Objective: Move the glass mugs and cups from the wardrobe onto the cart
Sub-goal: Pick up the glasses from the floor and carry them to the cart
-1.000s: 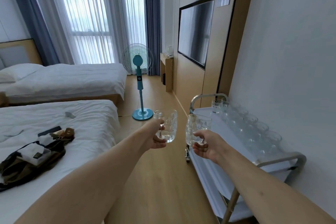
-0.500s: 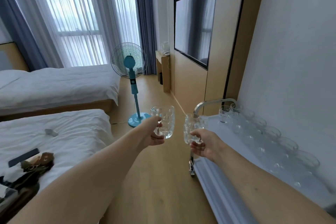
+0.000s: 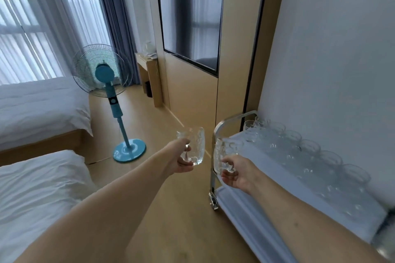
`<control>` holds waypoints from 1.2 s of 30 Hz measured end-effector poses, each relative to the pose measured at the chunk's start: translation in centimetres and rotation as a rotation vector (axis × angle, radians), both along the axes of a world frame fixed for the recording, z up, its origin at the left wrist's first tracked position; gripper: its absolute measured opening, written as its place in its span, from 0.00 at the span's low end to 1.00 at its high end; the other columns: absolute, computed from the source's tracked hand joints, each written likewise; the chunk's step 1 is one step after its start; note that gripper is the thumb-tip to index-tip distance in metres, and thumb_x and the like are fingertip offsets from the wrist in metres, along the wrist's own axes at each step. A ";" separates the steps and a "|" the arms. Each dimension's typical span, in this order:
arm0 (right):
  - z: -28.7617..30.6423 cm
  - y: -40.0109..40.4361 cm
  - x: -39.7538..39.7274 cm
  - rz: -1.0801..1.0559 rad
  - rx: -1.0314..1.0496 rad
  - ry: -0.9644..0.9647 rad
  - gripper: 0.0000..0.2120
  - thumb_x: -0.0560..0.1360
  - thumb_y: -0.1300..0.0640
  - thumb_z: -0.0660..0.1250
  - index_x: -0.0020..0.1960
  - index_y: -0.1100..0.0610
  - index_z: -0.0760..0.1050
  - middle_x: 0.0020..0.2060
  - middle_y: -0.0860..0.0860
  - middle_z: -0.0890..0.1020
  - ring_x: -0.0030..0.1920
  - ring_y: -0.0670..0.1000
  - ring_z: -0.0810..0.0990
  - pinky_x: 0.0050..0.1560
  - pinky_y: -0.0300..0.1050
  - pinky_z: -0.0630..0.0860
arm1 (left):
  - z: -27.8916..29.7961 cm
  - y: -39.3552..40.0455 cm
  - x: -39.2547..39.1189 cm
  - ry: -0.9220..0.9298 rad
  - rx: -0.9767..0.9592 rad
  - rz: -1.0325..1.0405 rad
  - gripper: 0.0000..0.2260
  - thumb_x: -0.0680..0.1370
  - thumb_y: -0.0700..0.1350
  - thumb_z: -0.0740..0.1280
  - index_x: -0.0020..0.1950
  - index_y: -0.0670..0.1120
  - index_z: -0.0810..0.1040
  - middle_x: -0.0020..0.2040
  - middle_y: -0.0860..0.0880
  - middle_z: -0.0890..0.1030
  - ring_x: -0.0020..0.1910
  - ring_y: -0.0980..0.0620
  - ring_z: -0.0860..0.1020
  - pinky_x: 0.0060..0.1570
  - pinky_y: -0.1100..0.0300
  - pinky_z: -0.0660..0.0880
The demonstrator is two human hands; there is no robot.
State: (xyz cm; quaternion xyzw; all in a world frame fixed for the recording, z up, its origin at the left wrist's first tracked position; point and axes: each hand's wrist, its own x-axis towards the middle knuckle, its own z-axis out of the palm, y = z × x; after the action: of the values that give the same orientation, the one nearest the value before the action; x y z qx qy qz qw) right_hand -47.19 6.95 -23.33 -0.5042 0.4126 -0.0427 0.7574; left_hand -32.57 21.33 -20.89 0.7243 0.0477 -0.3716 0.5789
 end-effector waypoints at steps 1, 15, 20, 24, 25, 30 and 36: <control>-0.1 0.2 0.5 -0.020 0.001 0.003 0.06 0.75 0.62 0.70 0.51 0.62 0.76 0.40 0.59 0.77 0.37 0.54 0.77 0.40 0.48 0.79 | -0.2 -0.3 1.1 -0.005 -0.003 -0.026 0.12 0.81 0.52 0.63 0.50 0.43 0.74 0.50 0.37 0.77 0.42 0.42 0.80 0.35 0.52 0.83; -4.5 0.9 3.8 -0.364 0.063 0.106 0.07 0.74 0.62 0.72 0.50 0.62 0.77 0.34 0.57 0.76 0.31 0.52 0.75 0.36 0.46 0.78 | -4.5 -5.1 7.4 0.065 0.023 -0.376 0.12 0.80 0.54 0.65 0.48 0.45 0.75 0.43 0.42 0.79 0.32 0.45 0.81 0.35 0.53 0.82; -6.2 -2.0 4.9 -0.446 0.088 0.123 0.06 0.73 0.63 0.72 0.46 0.61 0.75 0.30 0.56 0.75 0.29 0.52 0.75 0.32 0.45 0.79 | -6.1 -8.7 9.0 0.106 0.032 -0.449 0.11 0.81 0.54 0.64 0.49 0.46 0.76 0.49 0.42 0.78 0.35 0.43 0.81 0.32 0.53 0.81; -8.0 -5.8 6.4 -0.493 0.108 0.117 0.08 0.71 0.62 0.73 0.46 0.61 0.76 0.31 0.56 0.76 0.26 0.51 0.75 0.30 0.43 0.79 | -7.6 -12.6 11.2 0.104 0.047 -0.471 0.11 0.81 0.53 0.64 0.52 0.46 0.75 0.55 0.41 0.78 0.43 0.42 0.80 0.34 0.53 0.82; -8.6 -6.8 6.8 -0.509 0.118 0.116 0.08 0.71 0.63 0.74 0.46 0.62 0.76 0.31 0.56 0.76 0.26 0.51 0.75 0.30 0.43 0.79 | -8.0 -13.6 11.7 0.110 0.059 -0.472 0.11 0.81 0.53 0.64 0.53 0.45 0.76 0.56 0.40 0.79 0.44 0.42 0.81 0.34 0.52 0.82; -11.4 -11.8 9.6 -0.546 0.171 0.110 0.08 0.71 0.63 0.74 0.45 0.62 0.76 0.31 0.56 0.76 0.27 0.52 0.75 0.31 0.44 0.79 | -10.6 -19.0 14.2 0.161 0.120 -0.474 0.13 0.80 0.53 0.65 0.52 0.43 0.77 0.57 0.35 0.79 0.47 0.40 0.82 0.43 0.48 0.84; -13.9 -16.6 11.9 -0.545 0.213 0.141 0.09 0.73 0.63 0.74 0.46 0.62 0.74 0.36 0.57 0.75 0.31 0.53 0.75 0.34 0.46 0.78 | -13.4 -24.9 16.5 0.227 0.154 -0.469 0.14 0.82 0.53 0.65 0.50 0.41 0.77 0.56 0.34 0.78 0.48 0.40 0.80 0.45 0.47 0.82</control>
State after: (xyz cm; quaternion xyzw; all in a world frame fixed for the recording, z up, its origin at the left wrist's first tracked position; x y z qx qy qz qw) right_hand -35.29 -9.70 -37.25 -0.2946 0.5864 -0.1658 0.7361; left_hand -16.02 -3.54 -34.30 0.7112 -0.0286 -0.5694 0.4112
